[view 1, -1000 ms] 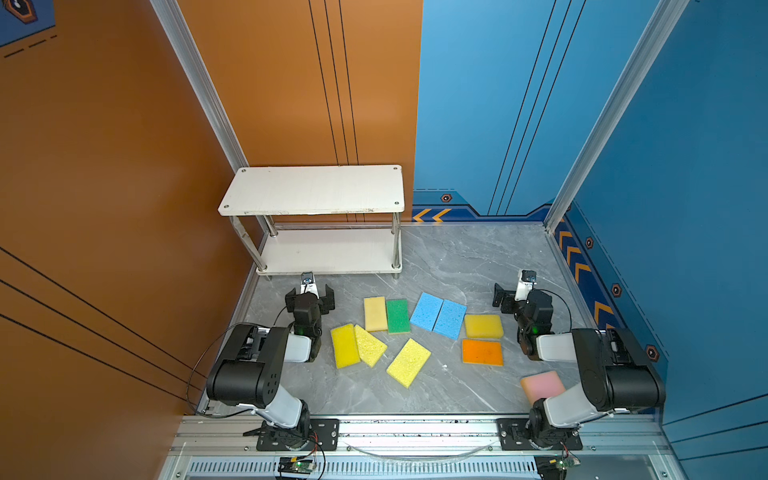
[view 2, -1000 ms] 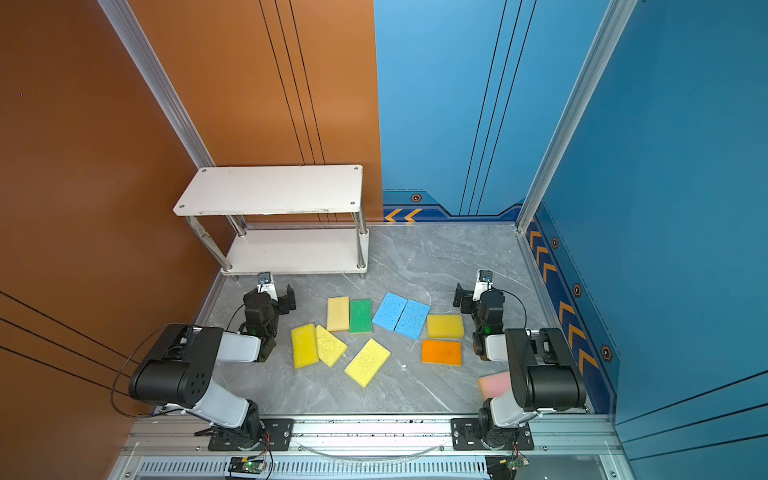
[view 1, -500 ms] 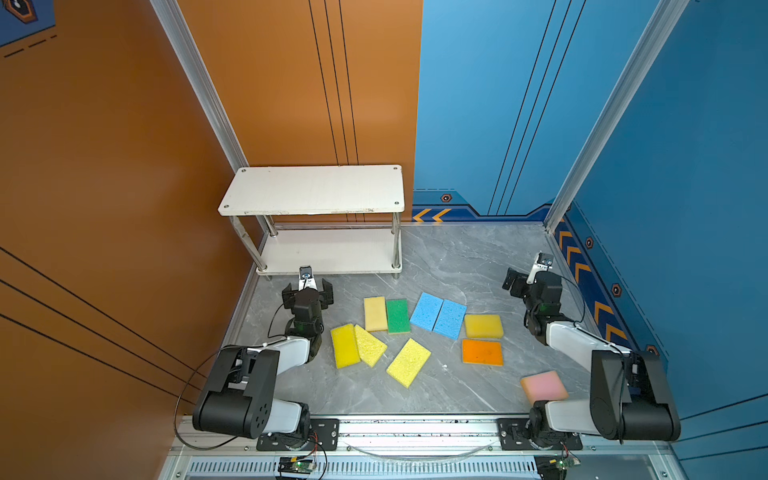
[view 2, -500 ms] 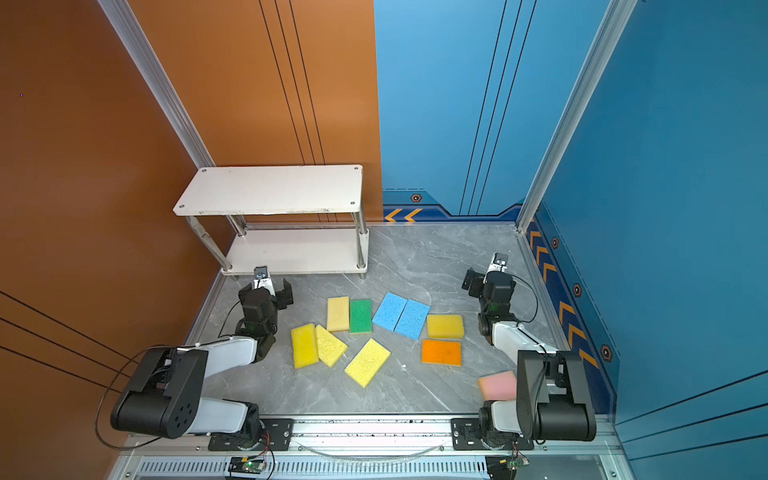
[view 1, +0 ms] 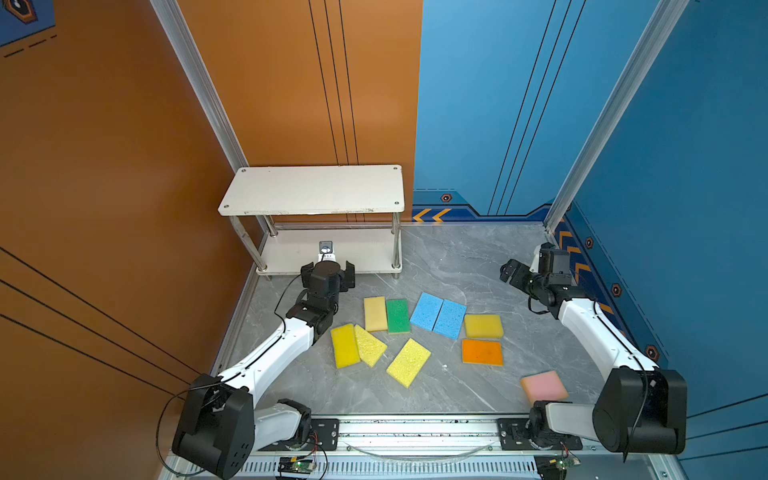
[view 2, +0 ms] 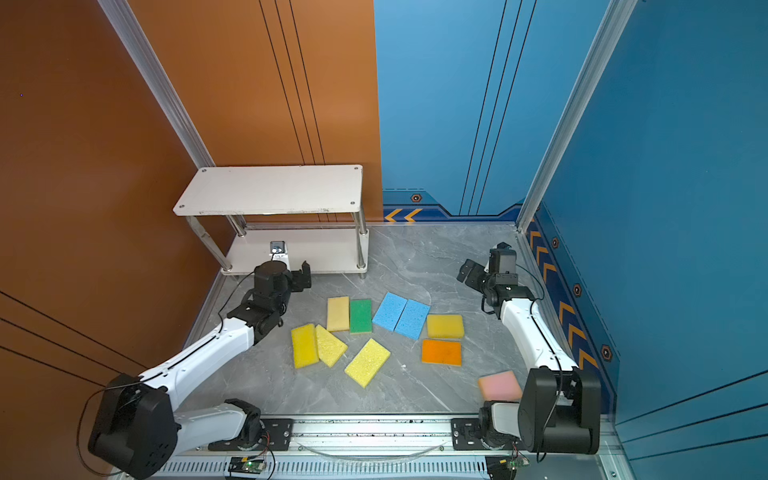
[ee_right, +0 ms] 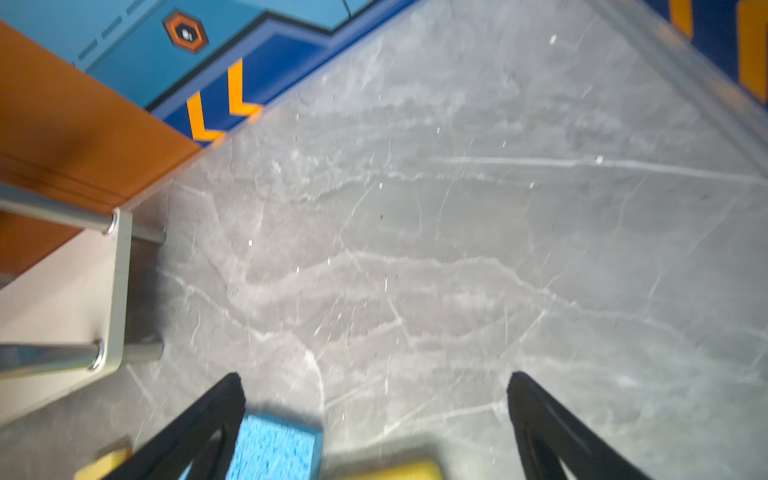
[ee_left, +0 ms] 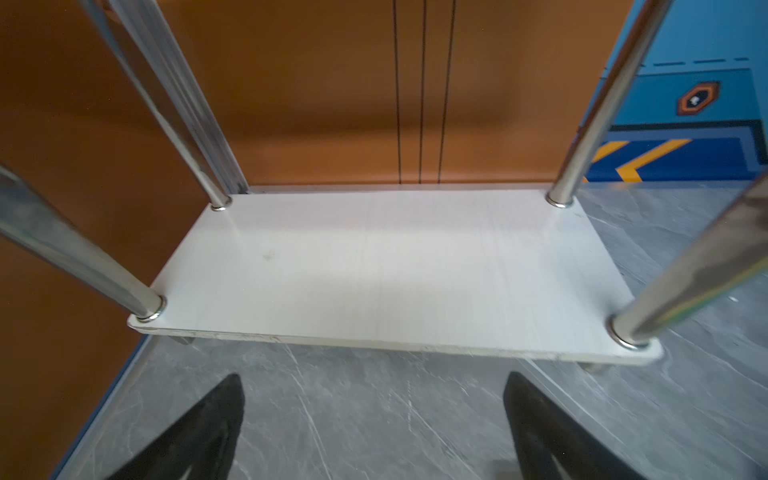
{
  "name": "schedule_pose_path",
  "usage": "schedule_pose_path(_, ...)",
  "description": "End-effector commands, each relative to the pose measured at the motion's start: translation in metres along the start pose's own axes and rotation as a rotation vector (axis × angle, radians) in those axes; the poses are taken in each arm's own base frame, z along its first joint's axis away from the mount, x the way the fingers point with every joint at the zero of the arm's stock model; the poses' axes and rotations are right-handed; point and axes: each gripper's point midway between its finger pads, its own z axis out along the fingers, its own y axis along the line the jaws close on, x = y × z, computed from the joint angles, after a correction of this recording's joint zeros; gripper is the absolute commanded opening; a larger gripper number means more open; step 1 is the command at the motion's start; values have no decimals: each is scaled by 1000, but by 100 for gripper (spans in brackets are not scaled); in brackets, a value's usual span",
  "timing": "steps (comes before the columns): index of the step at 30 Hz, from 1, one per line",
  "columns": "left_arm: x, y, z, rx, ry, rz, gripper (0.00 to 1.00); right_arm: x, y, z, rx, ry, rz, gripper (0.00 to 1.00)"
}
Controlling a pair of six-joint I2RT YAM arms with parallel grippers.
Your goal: Place and organize the cleaning sponges onto the shelf
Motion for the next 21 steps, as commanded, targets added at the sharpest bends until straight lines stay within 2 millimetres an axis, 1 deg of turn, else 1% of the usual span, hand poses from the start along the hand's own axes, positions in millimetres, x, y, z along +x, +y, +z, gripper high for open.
schedule_pose_path(1,31,-26,-18,107,187,-1,98,47,3,-27,10,213,34,100)
schedule_pose_path(5,56,-59,-39,256,307,-80,98,70,12,-51,-5,253,6,100)
schedule_pose_path(8,76,-82,-55,378,385,-146,98,92,31,-60,-65,294,-3,100)
schedule_pose_path(10,86,-92,-65,442,438,-206,98,109,46,-61,-93,334,-28,100)
schedule_pose_path(12,90,-102,-75,503,477,-254,98,128,61,-61,-110,379,-83,100)
schedule_pose_path(15,92,-109,-86,559,509,-294,98,144,81,-59,-126,419,-136,98)
schedule_pose_path(17,91,-111,-89,574,517,-315,98,150,94,-56,-136,423,-159,96)
schedule_pose_path(21,90,-116,-87,582,525,-342,99,162,125,-41,-187,449,-170,92)
